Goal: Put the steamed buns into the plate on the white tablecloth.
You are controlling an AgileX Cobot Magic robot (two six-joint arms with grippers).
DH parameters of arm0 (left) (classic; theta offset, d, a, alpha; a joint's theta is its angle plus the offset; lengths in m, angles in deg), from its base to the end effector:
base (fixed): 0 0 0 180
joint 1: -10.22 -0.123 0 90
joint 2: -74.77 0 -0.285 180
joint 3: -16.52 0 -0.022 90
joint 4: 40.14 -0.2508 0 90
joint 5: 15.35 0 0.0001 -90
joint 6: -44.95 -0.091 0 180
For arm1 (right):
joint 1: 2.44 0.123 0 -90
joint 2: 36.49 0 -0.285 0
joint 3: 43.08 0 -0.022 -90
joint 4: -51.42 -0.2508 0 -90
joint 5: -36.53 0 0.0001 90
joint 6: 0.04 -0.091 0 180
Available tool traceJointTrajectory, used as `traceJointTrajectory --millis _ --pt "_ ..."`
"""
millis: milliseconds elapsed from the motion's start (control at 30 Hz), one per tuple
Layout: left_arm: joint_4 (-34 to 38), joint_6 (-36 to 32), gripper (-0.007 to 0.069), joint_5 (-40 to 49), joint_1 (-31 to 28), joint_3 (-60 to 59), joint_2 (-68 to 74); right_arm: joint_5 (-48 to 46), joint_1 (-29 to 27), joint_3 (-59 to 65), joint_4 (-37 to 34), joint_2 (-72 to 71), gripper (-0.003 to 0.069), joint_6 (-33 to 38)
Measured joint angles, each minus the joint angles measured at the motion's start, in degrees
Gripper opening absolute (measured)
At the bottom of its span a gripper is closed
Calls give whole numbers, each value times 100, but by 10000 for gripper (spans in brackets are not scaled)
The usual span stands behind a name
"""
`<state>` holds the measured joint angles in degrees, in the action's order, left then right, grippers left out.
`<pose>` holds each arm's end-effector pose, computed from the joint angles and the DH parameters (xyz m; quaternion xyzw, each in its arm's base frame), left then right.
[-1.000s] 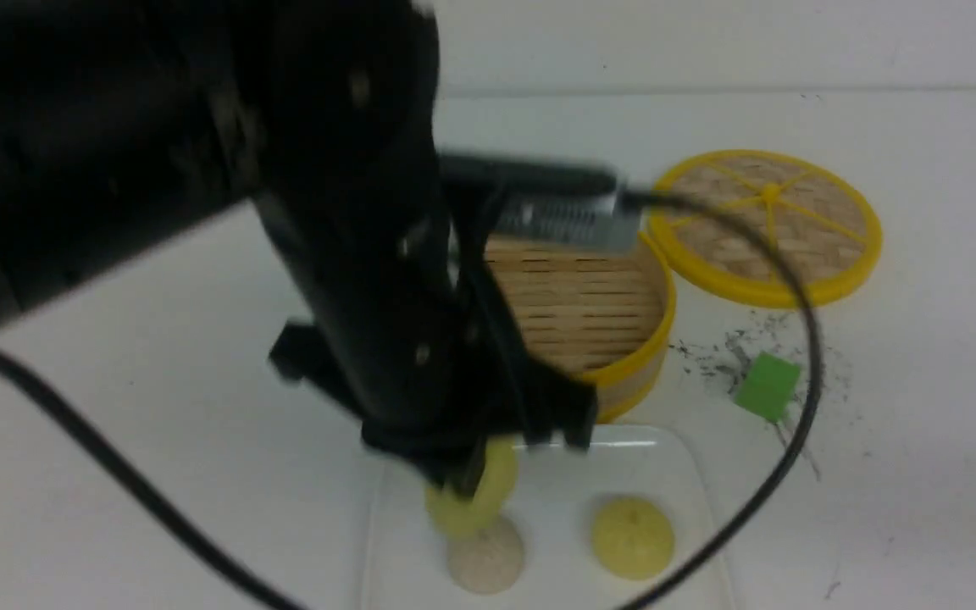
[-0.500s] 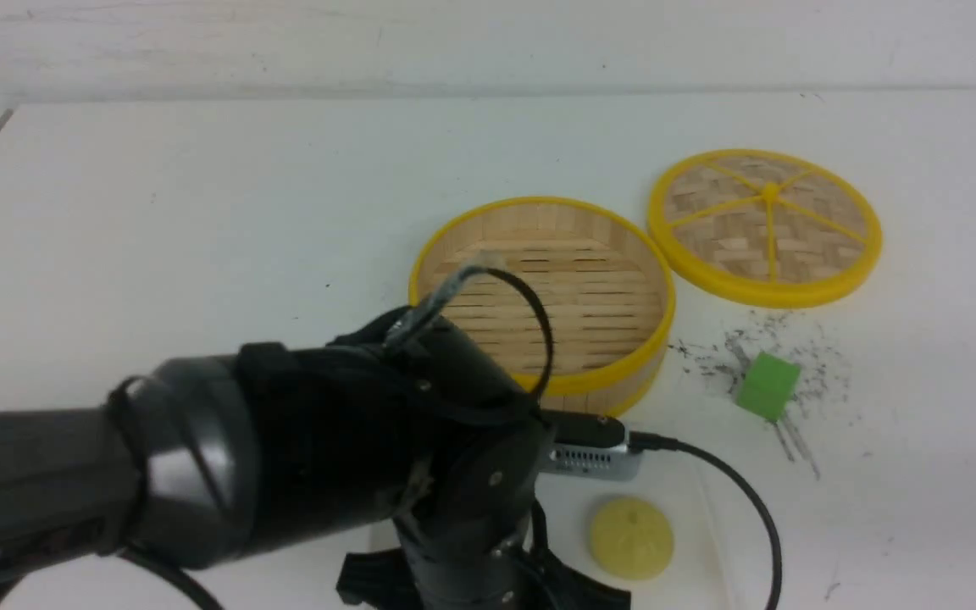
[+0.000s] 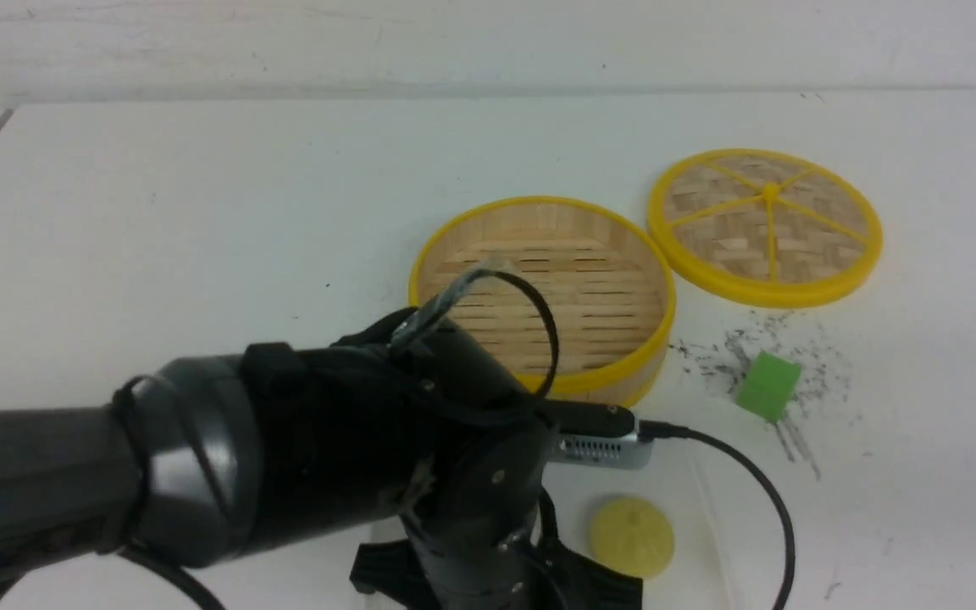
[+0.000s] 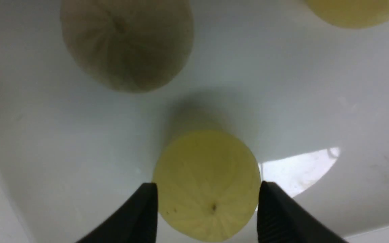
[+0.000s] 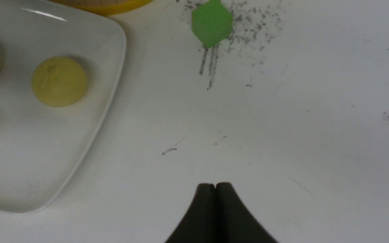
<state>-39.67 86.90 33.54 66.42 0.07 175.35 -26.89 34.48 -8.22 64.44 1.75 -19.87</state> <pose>0.1707 -0.2561 0.2205 0.1208 0.9851 -0.0948 0.0777 0.0683 0.0284 0.3293 -0.1466 0.9112 0.0755 0.3775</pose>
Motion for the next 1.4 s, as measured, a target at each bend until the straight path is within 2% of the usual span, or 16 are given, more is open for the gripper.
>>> traceJointTrajectory --millis 133,300,367,400,433,567,600,700,867,933,1033,1200,1367,1400 --pt "-320 0 430 183 0 309 -181 -764 0 -662 -6 -624 -15 454" --pt "-505 0 430 233 0 516 -195 -867 0 -883 -183 -1458 -15 947" --pt "-538 0 430 234 0 527 -195 -867 0 -815 -509 -1883 -15 1100" --pt "-550 0 430 234 0 527 -195 -752 0 -578 -1003 -2350 -15 1226" --pt "-550 0 430 234 0 527 -195 -679 0 -544 -1060 -2394 -15 1235" --pt "-550 0 428 234 0 545 -195 683 0 386 -2333 -2947 -15 1717" --pt "-550 0 428 234 0 545 -195 834 0 491 -2456 -2964 -15 1801" --pt "-585 0 428 234 0 545 -195 1909 0 1275 -3328 -2872 -13 2583" --pt "-611 0 428 234 0 545 -195 2693 0 1669 -3851 -2567 -11 3522" --pt "-618 0 428 234 0 545 -195 2739 0 1693 -3914 -2503 -11 4019" --pt "-618 0 428 203 0 545 -195 2643 0 1694 -3989 -2480 -10 4332" --pt "-643 0 427 167 0 545 -195 2723 0 1694 -4083 -2480 -8 4272" --pt "-655 0 427 167 0 545 -195 3152 0 1756 -3958 -2480 -5 3161" --pt "-655 0 426 162 0 545 -195 3288 0 1842 -3630 -2480 -4 2738"
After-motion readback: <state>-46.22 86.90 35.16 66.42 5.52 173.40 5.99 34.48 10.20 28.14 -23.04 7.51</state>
